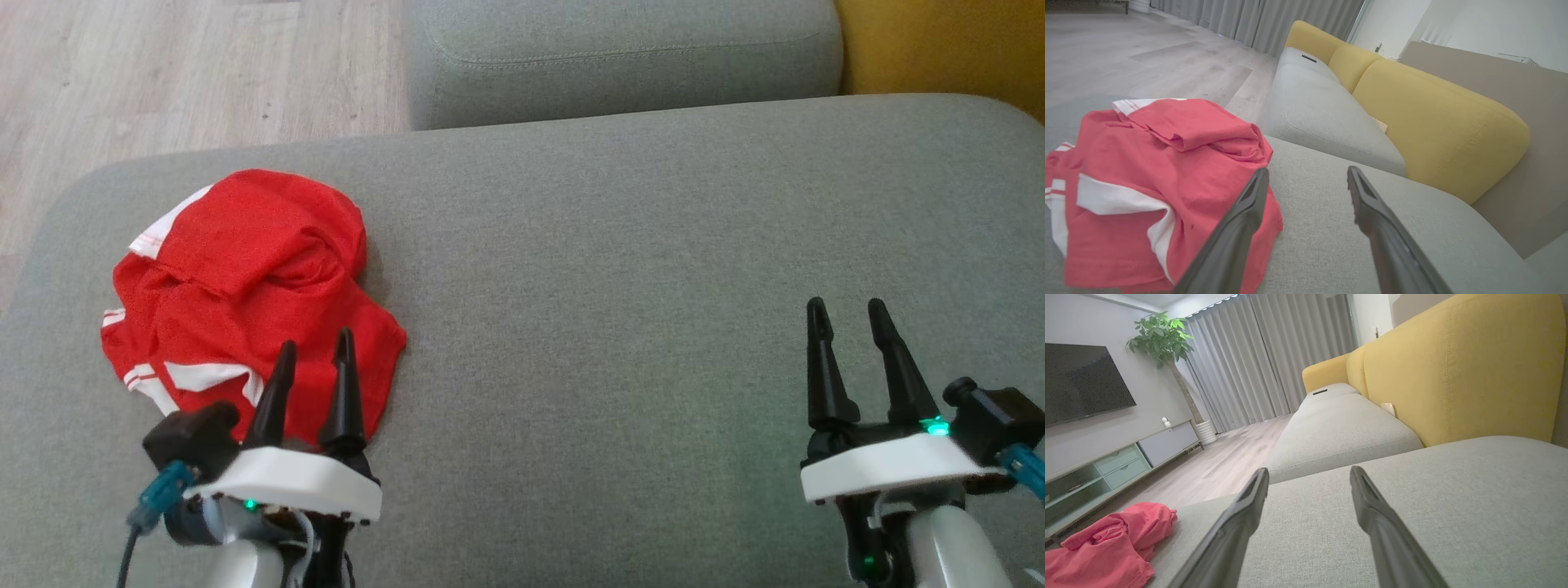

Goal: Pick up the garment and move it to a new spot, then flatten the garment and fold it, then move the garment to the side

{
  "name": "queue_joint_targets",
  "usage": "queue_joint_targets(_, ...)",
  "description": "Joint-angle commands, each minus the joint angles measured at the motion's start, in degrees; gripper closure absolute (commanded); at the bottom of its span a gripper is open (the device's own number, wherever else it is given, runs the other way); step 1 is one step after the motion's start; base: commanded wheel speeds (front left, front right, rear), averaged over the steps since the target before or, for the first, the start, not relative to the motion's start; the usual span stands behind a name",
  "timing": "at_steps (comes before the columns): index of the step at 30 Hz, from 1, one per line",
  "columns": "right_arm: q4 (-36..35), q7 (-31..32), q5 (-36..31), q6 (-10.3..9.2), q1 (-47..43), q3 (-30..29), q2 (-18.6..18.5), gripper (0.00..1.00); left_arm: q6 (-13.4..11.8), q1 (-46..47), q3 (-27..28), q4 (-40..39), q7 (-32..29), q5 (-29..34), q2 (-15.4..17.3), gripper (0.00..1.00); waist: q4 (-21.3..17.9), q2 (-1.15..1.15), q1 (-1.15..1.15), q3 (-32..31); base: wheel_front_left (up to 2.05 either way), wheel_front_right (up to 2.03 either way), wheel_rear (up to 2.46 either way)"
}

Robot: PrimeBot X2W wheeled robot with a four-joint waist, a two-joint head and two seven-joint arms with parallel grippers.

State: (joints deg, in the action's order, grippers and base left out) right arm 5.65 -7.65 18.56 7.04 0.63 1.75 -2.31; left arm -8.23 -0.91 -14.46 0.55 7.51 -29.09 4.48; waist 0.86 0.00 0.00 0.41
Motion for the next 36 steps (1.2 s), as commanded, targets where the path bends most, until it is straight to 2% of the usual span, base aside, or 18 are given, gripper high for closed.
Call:
queue_joint_targets(1, -2.7, -0.9, -2.3, 0.31, 2.4, 1.3, -0.4, 0.00, -0.8, 2.6, 0.6, -2.6, 1.0, 2.1, 0.9, 0.00, 0.0, 0.00, 0.00, 0.0, 0.00, 0.00, 0.00)
queue_joint_targets(18, -4.0, -3.8, -16.7, 0.37, 2.6, 3.3, -0.5, 0.00, -5.4, 3.7, -7.3, -1.6, 3.9, 15.0, 4.6, 0.00, -0.2, 0.00, 0.00, 0.0, 0.00, 0.00, 0.00)
queue_joint_targets(26, -4.5, -5.1, -21.9, 0.40, 2.5, 3.7, -0.5, 0.00, -8.9, 4.5, -11.0, -2.3, 5.2, 20.2, 5.6, 0.00, 0.0, 0.00, 0.00, 0.0, 0.00, 0.00, 0.00)
queue_joint_targets(31, -4.6, -5.8, -22.1, 0.42, 2.4, 4.1, -0.5, 0.00, -10.0, 4.0, -10.1, -4.4, 5.9, 19.9, 4.4, 0.00, 0.1, 0.00, 0.00, 0.0, 0.00, 0.00, 0.00)
queue_joint_targets(34, -4.3, -6.3, -20.1, 0.43, 2.2, 4.9, -0.5, 0.00, -8.7, 3.4, -8.3, -6.5, 6.4, 19.6, 3.0, 0.00, 0.3, 0.00, 0.00, 0.1, 0.00, 0.00, 0.00)
queue_joint_targets(36, -3.5, -6.6, -15.8, 0.44, 1.8, 5.2, -0.5, 0.00, -7.4, 2.8, -6.8, -7.5, 6.8, 19.8, 2.1, 0.00, 0.4, 0.00, 0.00, 0.1, 0.00, 0.00, 0.00)
